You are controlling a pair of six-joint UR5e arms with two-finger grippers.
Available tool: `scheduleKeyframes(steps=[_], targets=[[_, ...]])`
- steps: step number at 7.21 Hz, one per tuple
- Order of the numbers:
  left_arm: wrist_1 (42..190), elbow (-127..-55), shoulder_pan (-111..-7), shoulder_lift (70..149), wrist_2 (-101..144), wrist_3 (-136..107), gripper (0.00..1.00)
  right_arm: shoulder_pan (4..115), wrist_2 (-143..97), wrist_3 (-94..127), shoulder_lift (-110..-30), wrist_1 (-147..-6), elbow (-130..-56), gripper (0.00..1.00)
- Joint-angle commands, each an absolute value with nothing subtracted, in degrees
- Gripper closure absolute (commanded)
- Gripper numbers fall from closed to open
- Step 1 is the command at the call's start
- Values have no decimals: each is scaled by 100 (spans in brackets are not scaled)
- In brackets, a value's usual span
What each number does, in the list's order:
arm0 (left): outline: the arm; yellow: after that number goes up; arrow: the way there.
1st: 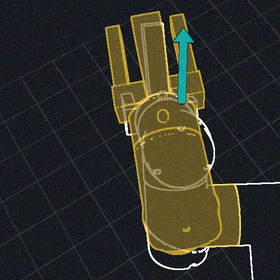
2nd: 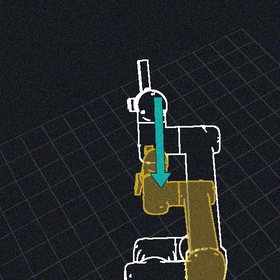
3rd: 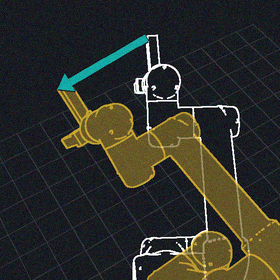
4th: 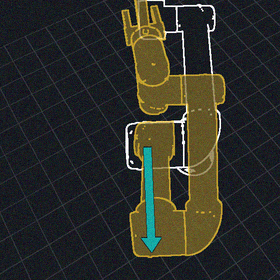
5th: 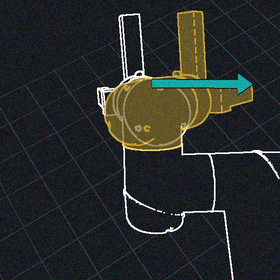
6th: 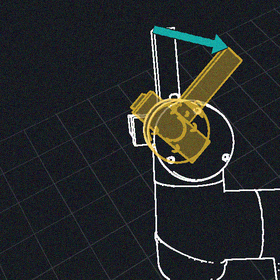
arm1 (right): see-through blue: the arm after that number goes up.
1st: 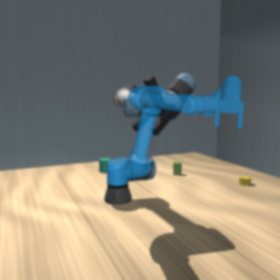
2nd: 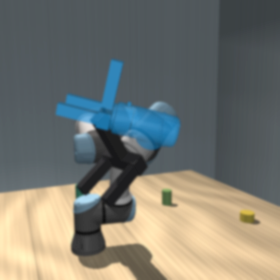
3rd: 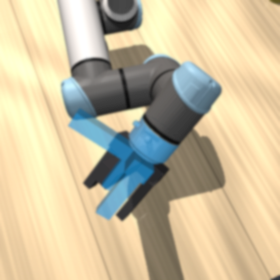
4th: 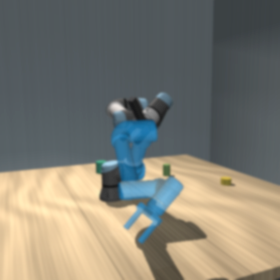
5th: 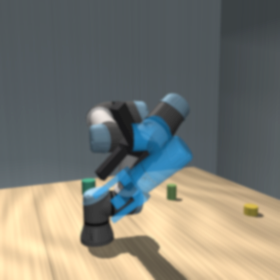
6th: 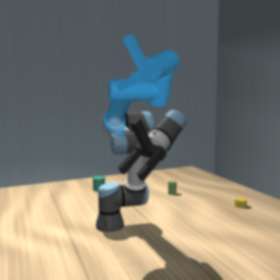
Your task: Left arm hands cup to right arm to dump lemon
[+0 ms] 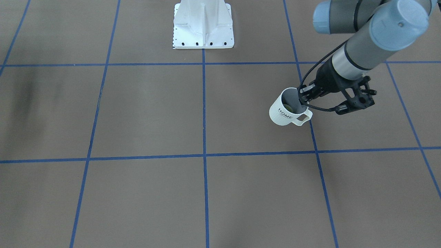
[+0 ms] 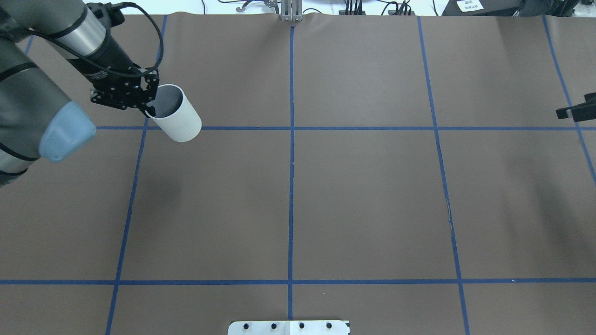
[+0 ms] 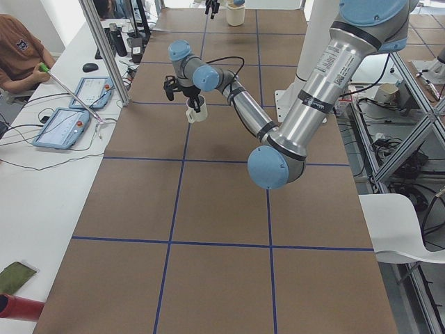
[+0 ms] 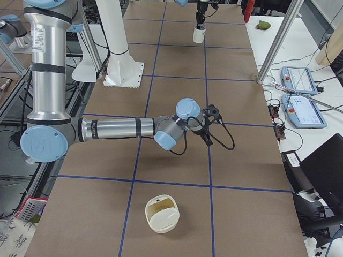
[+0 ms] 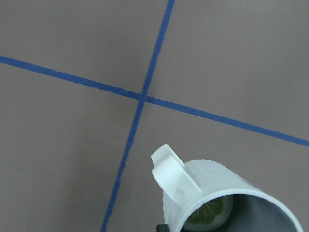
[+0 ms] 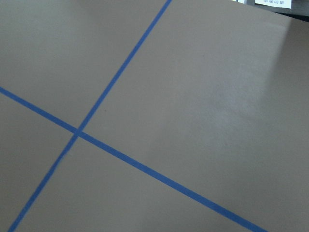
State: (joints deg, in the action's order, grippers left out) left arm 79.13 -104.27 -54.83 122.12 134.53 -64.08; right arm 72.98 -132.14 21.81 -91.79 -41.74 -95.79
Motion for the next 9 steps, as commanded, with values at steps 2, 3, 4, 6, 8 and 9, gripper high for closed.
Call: scheduleKeyframes(steps=[2, 3, 4, 6, 8, 9], targets=[[7516, -9558, -5028, 13574, 12964, -7135, 100, 6148, -11835, 3505, -8580, -3482, -9641, 1], [7497, -9154, -4958, 13962, 12964, -7293, 100, 5813, -11439, 3951, -8291, -3480, -9650, 1], [7497, -8958, -4940, 14166, 12946, -7382, 100, 5522, -11182, 4120, -8088, -3480, -9659, 1], [7506, -8458, -4878, 14701, 12858, -7392, 100, 4873, -10420, 4131, -7911, -3480, -9895, 1], [7515, -8253, -4790, 14958, 12867, -7418, 100, 4038, -9033, 4140, -7761, -3480, -10089, 1], [7523, -8227, -4790, 14994, 12867, -7418, 100, 3799, -8774, 4140, -7656, -3472, -10099, 1]])
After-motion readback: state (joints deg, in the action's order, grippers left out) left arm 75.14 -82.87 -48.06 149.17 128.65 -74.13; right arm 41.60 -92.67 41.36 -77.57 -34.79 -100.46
